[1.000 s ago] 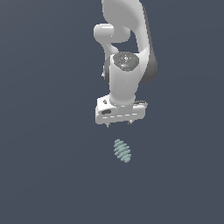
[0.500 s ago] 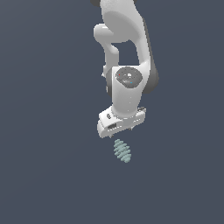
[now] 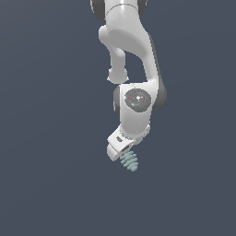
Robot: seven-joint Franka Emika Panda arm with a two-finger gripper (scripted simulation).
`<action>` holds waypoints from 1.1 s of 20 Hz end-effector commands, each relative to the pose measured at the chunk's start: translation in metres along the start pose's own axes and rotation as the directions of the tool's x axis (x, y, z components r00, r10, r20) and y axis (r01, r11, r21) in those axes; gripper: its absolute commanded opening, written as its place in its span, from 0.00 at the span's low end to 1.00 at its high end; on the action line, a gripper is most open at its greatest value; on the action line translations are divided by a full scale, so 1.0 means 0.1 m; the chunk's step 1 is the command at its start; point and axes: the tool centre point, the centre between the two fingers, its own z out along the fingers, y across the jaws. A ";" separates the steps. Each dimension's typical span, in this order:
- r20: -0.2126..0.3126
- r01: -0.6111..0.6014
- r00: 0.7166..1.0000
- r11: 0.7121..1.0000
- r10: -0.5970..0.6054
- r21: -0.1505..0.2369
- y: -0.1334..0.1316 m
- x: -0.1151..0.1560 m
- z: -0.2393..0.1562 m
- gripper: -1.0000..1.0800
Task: Pick up the object and move it to a goal position.
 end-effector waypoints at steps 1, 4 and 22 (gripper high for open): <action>0.000 0.062 0.998 0.998 -0.062 0.003 0.02 0.05 0.08 0.96; 0.000 0.118 0.993 0.993 -0.118 0.007 0.04 0.09 0.16 0.96; -0.002 0.214 0.977 0.977 -0.214 0.013 0.06 0.16 0.40 0.96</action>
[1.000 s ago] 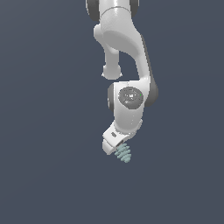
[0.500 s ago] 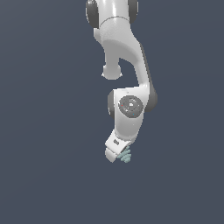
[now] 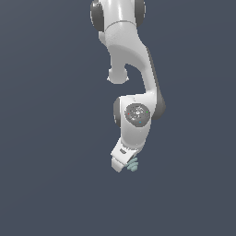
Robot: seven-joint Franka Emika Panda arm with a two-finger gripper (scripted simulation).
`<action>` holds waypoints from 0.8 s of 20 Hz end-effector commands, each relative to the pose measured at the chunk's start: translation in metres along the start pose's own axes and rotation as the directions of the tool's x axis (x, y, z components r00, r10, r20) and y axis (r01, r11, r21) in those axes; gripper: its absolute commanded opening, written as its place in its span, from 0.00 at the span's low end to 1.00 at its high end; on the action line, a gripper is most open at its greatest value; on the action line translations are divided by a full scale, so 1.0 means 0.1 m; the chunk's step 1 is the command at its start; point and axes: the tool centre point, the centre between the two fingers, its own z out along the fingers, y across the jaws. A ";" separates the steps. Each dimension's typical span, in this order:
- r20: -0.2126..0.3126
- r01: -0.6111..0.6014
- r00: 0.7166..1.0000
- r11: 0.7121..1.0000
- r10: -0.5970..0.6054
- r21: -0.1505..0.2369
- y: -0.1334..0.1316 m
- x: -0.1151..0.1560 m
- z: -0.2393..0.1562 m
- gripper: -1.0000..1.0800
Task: Pick up the object and move it to a goal position.
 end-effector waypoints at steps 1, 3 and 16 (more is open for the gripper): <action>0.001 0.001 1.000 1.000 -0.001 0.001 -0.01 0.00 0.10 0.96; 0.001 0.002 1.000 1.000 -0.002 0.001 -0.01 -0.01 0.21 0.96; 0.001 0.004 1.000 1.000 -0.004 0.001 0.00 0.00 0.45 0.00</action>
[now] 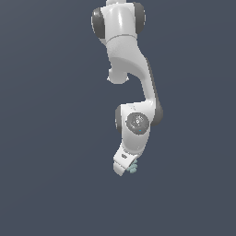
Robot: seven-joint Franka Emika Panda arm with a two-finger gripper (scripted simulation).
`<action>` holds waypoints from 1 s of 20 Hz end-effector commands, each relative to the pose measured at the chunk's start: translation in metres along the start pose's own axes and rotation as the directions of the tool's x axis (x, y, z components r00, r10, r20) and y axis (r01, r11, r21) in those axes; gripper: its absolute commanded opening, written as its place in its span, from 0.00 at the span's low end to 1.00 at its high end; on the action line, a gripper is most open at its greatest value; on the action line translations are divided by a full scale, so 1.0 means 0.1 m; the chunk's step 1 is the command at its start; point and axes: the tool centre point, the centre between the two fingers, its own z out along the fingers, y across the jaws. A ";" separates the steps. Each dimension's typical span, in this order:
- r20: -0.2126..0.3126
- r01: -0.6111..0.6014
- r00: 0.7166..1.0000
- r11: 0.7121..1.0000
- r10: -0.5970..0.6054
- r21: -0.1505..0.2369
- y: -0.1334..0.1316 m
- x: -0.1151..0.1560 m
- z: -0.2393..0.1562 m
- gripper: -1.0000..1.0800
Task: Pick up the object and move it to a goal position.
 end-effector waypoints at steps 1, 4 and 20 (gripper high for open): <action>0.010 -0.006 1.000 1.000 0.006 0.006 0.01 -0.07 0.07 0.00; 0.010 -0.006 1.000 1.000 0.006 0.006 0.01 -0.07 0.07 0.00; 0.002 -0.002 1.000 1.000 0.002 0.001 -0.22 -0.03 0.01 0.00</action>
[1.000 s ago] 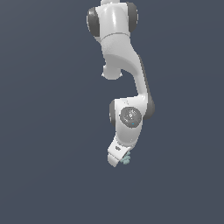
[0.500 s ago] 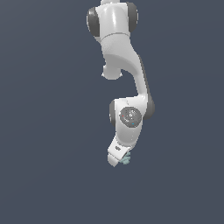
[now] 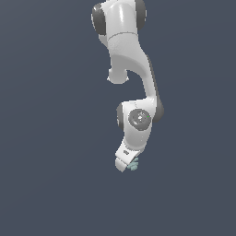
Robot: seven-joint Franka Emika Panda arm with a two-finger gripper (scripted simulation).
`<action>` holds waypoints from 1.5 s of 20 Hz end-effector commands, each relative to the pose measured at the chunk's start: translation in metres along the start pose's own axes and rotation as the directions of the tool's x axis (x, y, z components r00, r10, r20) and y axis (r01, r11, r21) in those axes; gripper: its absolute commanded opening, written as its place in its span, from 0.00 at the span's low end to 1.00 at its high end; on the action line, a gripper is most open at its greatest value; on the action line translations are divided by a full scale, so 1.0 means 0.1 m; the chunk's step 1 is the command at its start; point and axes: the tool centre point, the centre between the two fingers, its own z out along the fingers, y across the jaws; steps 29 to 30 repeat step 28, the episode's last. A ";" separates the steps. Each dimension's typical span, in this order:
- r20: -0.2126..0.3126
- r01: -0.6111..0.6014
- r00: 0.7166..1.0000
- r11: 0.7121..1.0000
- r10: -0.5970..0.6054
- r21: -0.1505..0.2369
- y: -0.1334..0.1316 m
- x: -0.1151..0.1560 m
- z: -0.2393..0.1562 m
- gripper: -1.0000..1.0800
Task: Pick up the object and move it to a goal position.
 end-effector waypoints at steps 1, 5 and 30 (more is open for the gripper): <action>0.001 0.001 1.000 1.000 -0.001 0.002 -0.10 0.00 0.01 0.00; 0.002 0.000 1.000 1.000 0.000 0.003 -0.31 -0.03 0.02 0.00; 0.008 -0.003 1.000 1.000 0.003 0.007 -1.43 -0.10 0.04 0.00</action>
